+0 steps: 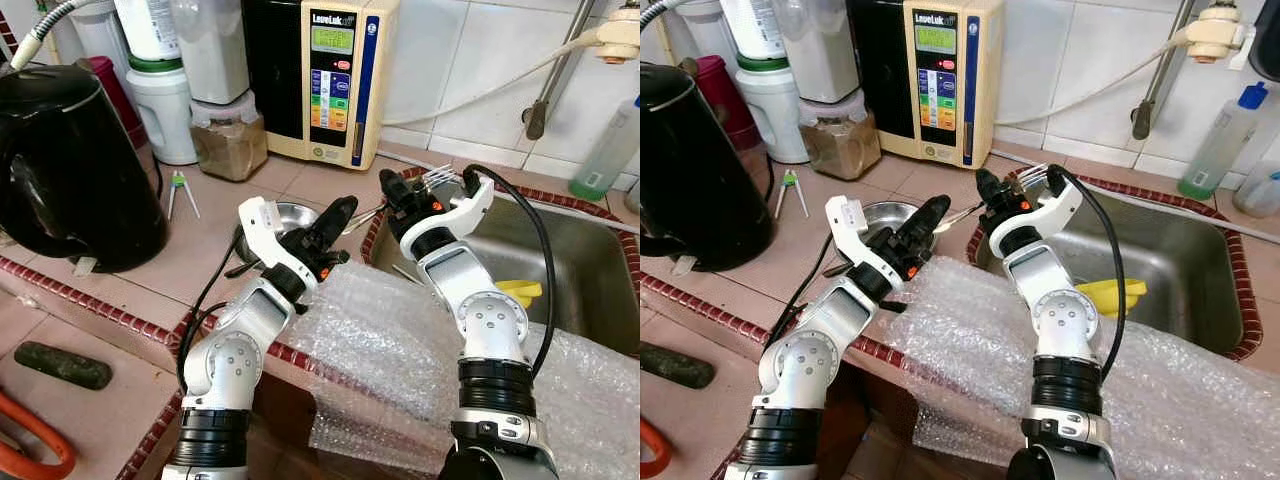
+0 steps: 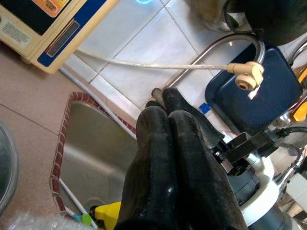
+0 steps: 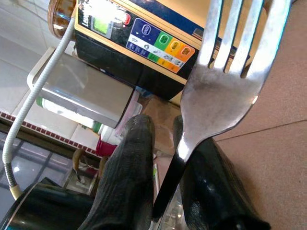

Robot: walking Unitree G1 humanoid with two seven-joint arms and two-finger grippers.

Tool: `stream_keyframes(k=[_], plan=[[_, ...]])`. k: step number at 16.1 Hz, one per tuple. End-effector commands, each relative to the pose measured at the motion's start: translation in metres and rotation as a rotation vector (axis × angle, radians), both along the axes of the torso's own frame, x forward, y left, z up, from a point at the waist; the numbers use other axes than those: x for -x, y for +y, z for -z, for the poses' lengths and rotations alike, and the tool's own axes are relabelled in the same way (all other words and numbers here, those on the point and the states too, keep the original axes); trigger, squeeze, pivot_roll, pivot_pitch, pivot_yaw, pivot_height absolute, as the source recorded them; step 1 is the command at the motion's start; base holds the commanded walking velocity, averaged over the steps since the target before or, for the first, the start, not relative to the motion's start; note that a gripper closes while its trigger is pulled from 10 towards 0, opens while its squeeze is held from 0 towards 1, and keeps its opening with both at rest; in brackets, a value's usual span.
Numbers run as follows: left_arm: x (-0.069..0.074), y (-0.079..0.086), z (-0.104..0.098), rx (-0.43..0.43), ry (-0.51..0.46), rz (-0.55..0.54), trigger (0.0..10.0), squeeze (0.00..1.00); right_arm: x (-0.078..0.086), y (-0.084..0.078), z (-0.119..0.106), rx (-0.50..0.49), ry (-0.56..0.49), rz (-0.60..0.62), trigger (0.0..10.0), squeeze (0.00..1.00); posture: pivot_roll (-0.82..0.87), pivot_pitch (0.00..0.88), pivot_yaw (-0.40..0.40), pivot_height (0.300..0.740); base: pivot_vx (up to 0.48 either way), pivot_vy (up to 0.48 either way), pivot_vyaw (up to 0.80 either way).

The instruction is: Kitchen organization

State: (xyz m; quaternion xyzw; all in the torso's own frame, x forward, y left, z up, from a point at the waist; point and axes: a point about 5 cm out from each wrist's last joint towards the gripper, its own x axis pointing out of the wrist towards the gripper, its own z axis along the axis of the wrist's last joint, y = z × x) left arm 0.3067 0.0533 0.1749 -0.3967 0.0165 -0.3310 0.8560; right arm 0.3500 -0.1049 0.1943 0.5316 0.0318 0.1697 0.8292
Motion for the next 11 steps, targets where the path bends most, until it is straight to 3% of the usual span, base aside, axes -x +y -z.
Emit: stream_keyframes(k=[1,9,10,11], plan=[[0.0014,-0.0015,-0.0020,-0.007,-0.013,0.003,0.0,0.00,0.0019,0.0193,-0.0121,-0.045,-0.028,-0.040,0.0,0.00,-0.04,0.029,0.014,0.740,0.000,0.000,0.00],[-0.0029,0.0043,-0.0026,-0.061,-0.027,-0.035,0.0,0.00,0.0042,0.0170,-0.0131,-0.030,-0.029,-0.020,0.0,0.00,-0.03,0.078,0.022,0.740,0.000,0.000,0.00],[-0.0024,0.0041,-0.0021,-0.078,-0.028,-0.043,3.1,0.00,0.0055,0.0157,-0.0120,-0.024,-0.025,-0.015,0.0,0.00,-0.03,0.084,0.020,0.740,0.000,0.000,0.00],[-0.0019,0.0042,-0.0002,-0.100,-0.022,-0.055,10.0,0.00,0.0064,0.0141,-0.0103,-0.012,-0.020,-0.007,0.0,0.00,-0.03,0.086,0.016,0.740,0.000,0.000,0.00]])
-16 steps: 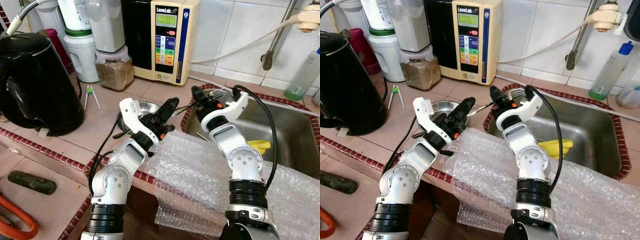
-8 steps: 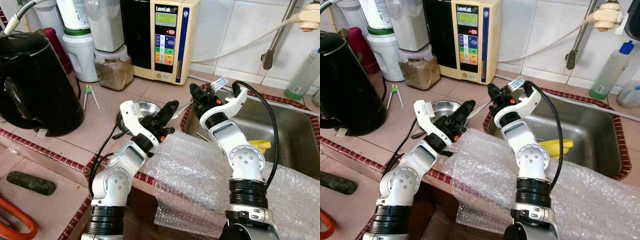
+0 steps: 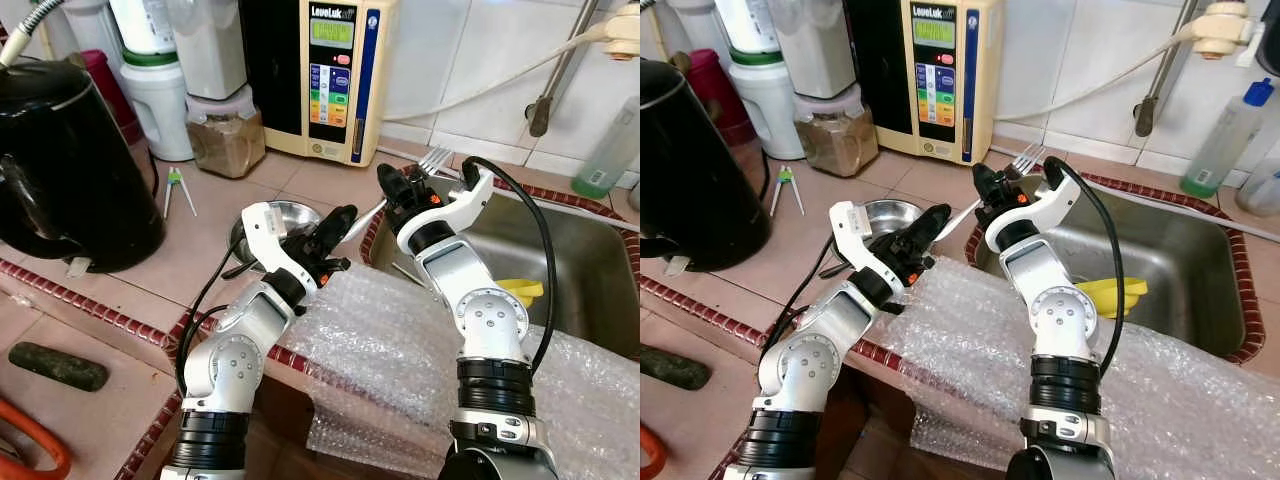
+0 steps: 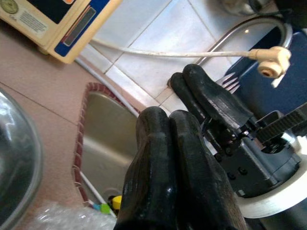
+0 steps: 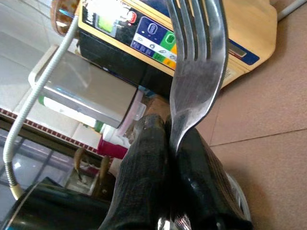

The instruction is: Kitchen organization

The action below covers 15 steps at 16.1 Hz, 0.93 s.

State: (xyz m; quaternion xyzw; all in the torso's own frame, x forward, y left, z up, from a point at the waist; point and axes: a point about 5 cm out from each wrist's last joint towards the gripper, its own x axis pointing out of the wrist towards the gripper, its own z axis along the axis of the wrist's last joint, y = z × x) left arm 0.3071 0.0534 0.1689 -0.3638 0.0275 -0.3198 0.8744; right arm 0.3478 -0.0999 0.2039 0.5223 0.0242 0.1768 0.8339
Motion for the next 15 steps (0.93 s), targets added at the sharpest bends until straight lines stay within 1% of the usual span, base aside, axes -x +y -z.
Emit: stream_keyframes(k=[1,2,3,6,7,8,11,13,14,15], plan=[[-0.001,0.004,-0.006,-0.027,-0.028,-0.041,10.0,0.00,0.005,0.008,0.000,-0.022,0.007,0.002,0.0,0.00,-0.03,0.090,0.013,0.740,0.000,0.000,0.00],[-0.002,0.006,-0.005,-0.057,-0.028,-0.064,10.0,0.89,0.004,0.002,0.004,0.011,0.017,0.041,0.0,0.00,-0.02,0.092,0.010,0.740,0.000,0.000,0.00],[-0.002,0.007,-0.004,-0.079,-0.030,-0.067,10.0,1.00,0.002,-0.005,0.007,0.041,0.023,0.084,0.0,0.00,-0.02,0.092,0.008,0.740,0.000,0.000,0.00],[0.000,0.005,-0.007,-0.092,-0.055,-0.060,10.0,1.00,-0.005,-0.023,-0.003,0.018,0.015,0.185,0.0,0.00,-0.02,0.099,0.002,0.740,0.000,0.000,0.00],[0.000,0.005,-0.007,-0.094,-0.059,-0.060,10.0,1.00,-0.006,-0.026,-0.006,0.016,0.012,0.200,0.0,0.00,-0.02,0.100,0.001,0.740,0.000,0.000,0.00],[0.001,0.005,-0.007,-0.096,-0.060,-0.061,10.0,1.00,-0.007,-0.028,-0.005,0.023,0.016,0.213,0.0,0.00,-0.02,0.100,0.001,0.740,0.000,0.000,0.00],[0.002,0.002,-0.006,-0.129,-0.068,-0.046,10.0,1.00,-0.008,-0.046,0.007,0.061,0.066,0.304,0.0,0.00,-0.02,0.090,-0.008,0.740,0.000,0.000,0.00],[0.002,0.001,-0.002,-0.178,-0.070,-0.023,10.0,1.00,-0.010,-0.063,0.013,0.114,0.105,0.409,0.0,0.00,-0.03,0.079,0.003,0.740,0.000,0.000,0.00],[0.001,0.001,0.001,-0.208,-0.068,-0.009,10.0,1.00,-0.011,-0.074,0.018,0.160,0.142,0.476,0.0,0.00,-0.03,0.077,0.006,0.740,0.000,0.000,0.00],[0.002,0.000,0.003,-0.261,-0.087,0.016,10.0,1.00,-0.011,-0.091,0.026,0.184,0.197,0.569,0.0,0.00,-0.03,0.076,0.012,0.740,0.000,0.000,0.00]])
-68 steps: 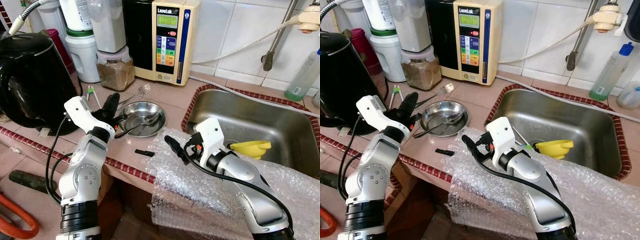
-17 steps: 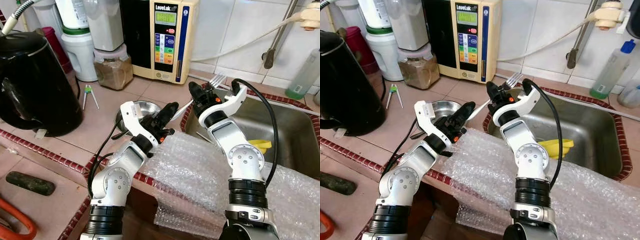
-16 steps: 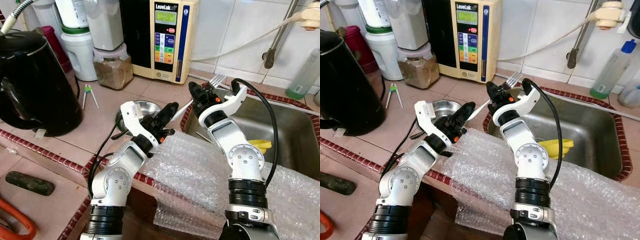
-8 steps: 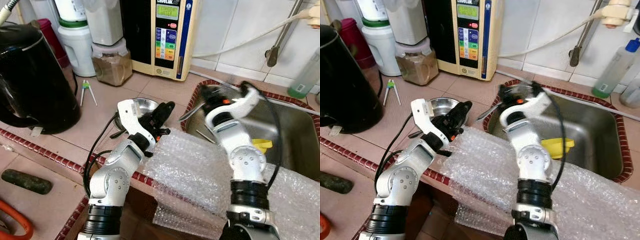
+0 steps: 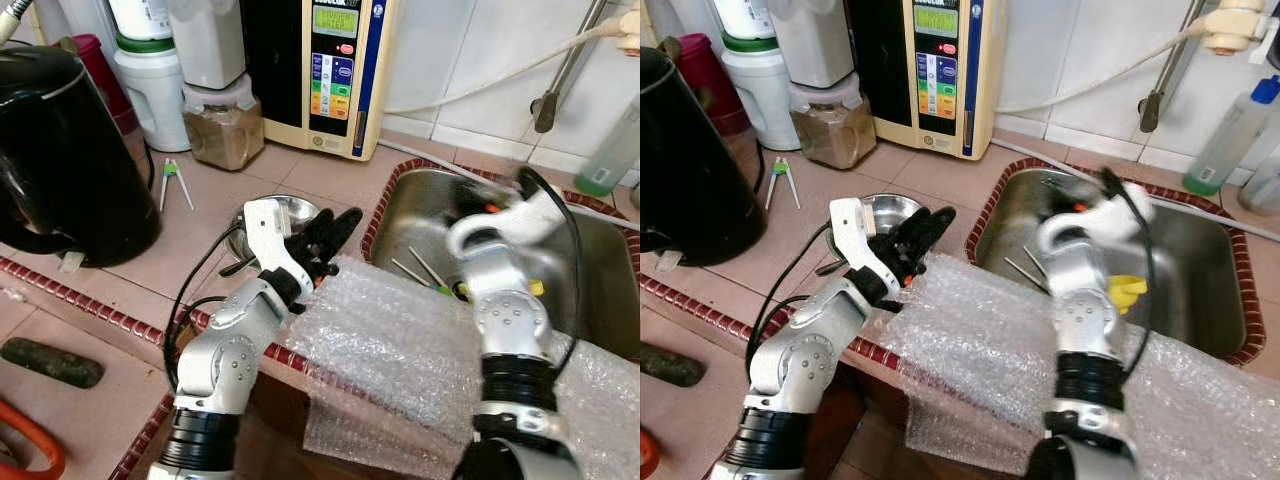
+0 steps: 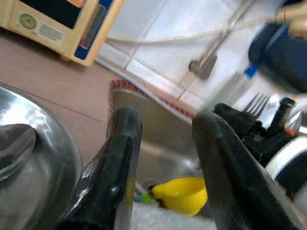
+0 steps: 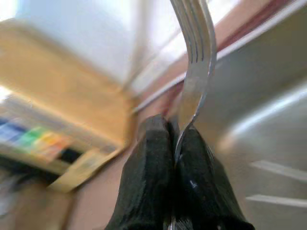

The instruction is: Kitchen organization

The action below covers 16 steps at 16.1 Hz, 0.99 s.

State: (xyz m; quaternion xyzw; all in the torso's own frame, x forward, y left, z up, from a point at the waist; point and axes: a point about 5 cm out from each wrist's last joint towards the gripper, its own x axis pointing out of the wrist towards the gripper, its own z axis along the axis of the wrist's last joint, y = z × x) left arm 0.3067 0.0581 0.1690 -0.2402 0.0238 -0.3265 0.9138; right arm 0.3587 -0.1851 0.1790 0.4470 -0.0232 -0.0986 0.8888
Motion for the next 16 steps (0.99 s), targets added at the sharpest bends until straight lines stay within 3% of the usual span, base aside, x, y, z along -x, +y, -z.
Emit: stream_keyframes(k=[1,7,10,11,12,13,16], plan=[[0.002,-0.006,0.005,-0.059,-0.006,0.047,10.0,1.00,0.002,-0.018,0.006,0.011,0.044,0.106,0.0,0.00,-0.03,0.075,0.018,0.740,0.000,0.000,0.00],[0.012,-0.012,0.018,-0.264,-0.058,0.165,10.0,1.00,0.011,-0.060,0.031,0.059,0.163,0.272,0.0,0.00,-0.02,0.078,0.028,0.740,0.000,0.000,0.00],[0.017,-0.014,0.023,-0.315,-0.073,0.203,10.0,1.00,0.011,-0.068,0.039,0.076,0.207,0.308,0.0,0.00,-0.01,0.089,0.029,0.740,0.000,0.000,0.00],[0.019,-0.015,0.025,-0.335,-0.075,0.219,10.0,1.00,0.010,-0.068,0.043,0.090,0.229,0.303,0.7,0.00,-0.01,0.091,0.029,0.740,0.000,0.000,0.00],[0.021,-0.016,0.026,-0.354,-0.085,0.232,10.0,1.00,0.011,-0.067,0.047,0.097,0.250,0.300,10.0,0.87,0.00,0.097,0.024,0.740,0.000,0.000,0.00],[0.022,-0.017,0.027,-0.359,-0.088,0.234,10.0,1.00,0.012,-0.067,0.051,0.102,0.267,0.299,10.0,1.00,0.00,0.097,0.024,0.740,0.000,0.000,0.00],[0.024,-0.017,0.028,-0.362,-0.088,0.227,10.0,1.00,0.012,-0.064,0.058,0.112,0.298,0.292,10.0,1.00,0.00,0.104,0.010,0.740,0.000,0.000,0.00]])
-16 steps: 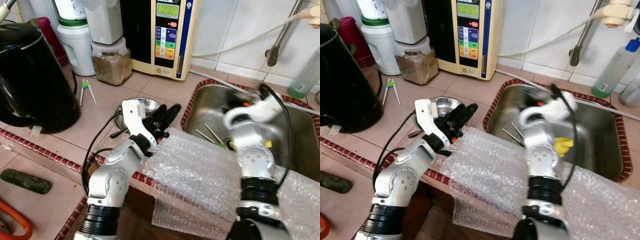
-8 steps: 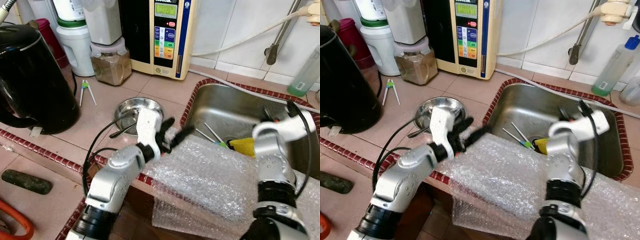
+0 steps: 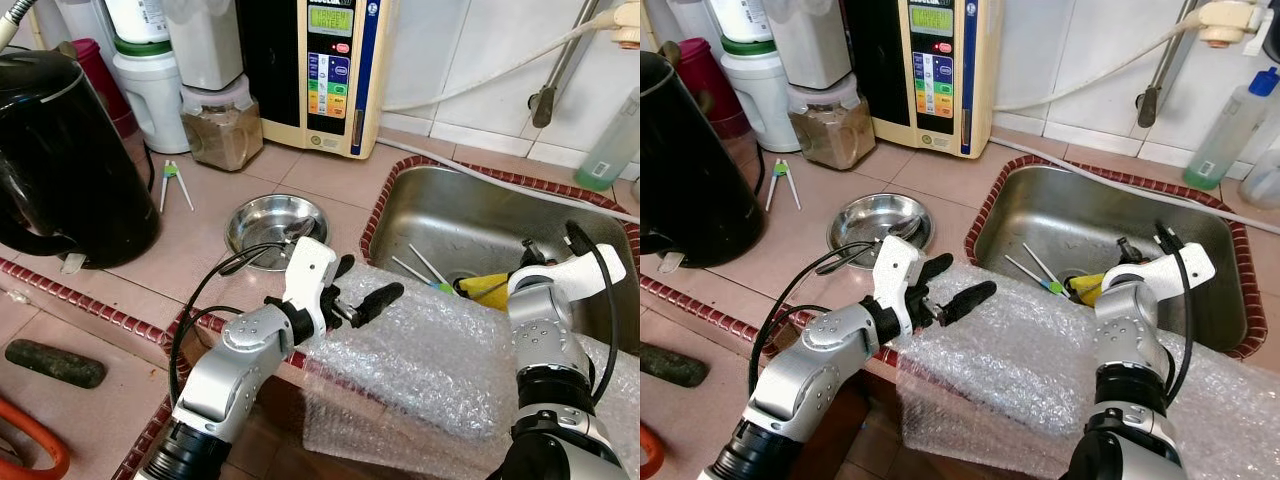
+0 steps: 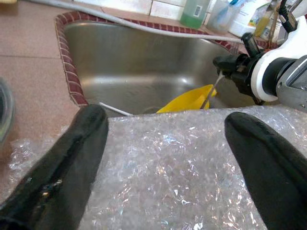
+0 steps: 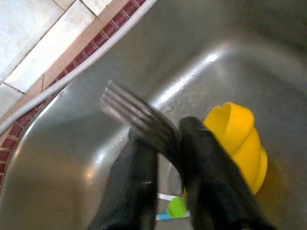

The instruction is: Kitchen organization

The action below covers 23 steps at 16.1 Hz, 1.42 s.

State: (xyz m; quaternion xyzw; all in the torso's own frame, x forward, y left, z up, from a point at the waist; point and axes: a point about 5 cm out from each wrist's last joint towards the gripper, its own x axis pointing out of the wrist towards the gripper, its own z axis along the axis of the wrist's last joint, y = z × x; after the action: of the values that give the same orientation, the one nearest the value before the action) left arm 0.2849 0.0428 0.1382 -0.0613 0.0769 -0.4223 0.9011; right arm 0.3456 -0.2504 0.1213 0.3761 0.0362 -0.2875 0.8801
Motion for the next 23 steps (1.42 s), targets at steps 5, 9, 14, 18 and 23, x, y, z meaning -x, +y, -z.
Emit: stream_keyframes(k=[5,9,14,18,23], plan=[[0.005,-0.006,-0.001,-0.006,-0.027,0.011,10.0,1.00,-0.003,0.008,0.004,-0.006,0.039,-0.028,10.0,1.00,-0.01,0.100,0.005,0.740,0.000,0.000,0.00],[0.005,-0.006,0.000,-0.019,-0.034,0.018,10.0,1.00,-0.004,0.018,0.016,0.199,0.232,-0.184,10.0,1.00,-0.02,0.083,0.017,0.740,0.000,0.000,0.00],[0.000,-0.001,-0.007,-0.033,-0.092,-0.021,10.0,1.00,-0.012,0.038,-0.013,0.343,0.019,-0.306,10.0,1.00,-0.02,0.078,0.030,0.740,0.000,0.000,0.00],[-0.013,0.012,-0.028,-0.003,-0.242,-0.182,10.0,1.00,-0.009,0.067,-0.040,0.404,-0.164,-0.468,10.0,1.00,-0.02,0.078,0.030,0.740,0.000,0.000,0.00],[-0.001,0.048,-0.033,0.025,-0.426,-0.309,10.0,1.00,0.015,0.101,-0.063,0.516,-0.323,-0.716,10.0,1.00,-0.01,0.067,0.003,0.740,0.000,0.000,0.00]])
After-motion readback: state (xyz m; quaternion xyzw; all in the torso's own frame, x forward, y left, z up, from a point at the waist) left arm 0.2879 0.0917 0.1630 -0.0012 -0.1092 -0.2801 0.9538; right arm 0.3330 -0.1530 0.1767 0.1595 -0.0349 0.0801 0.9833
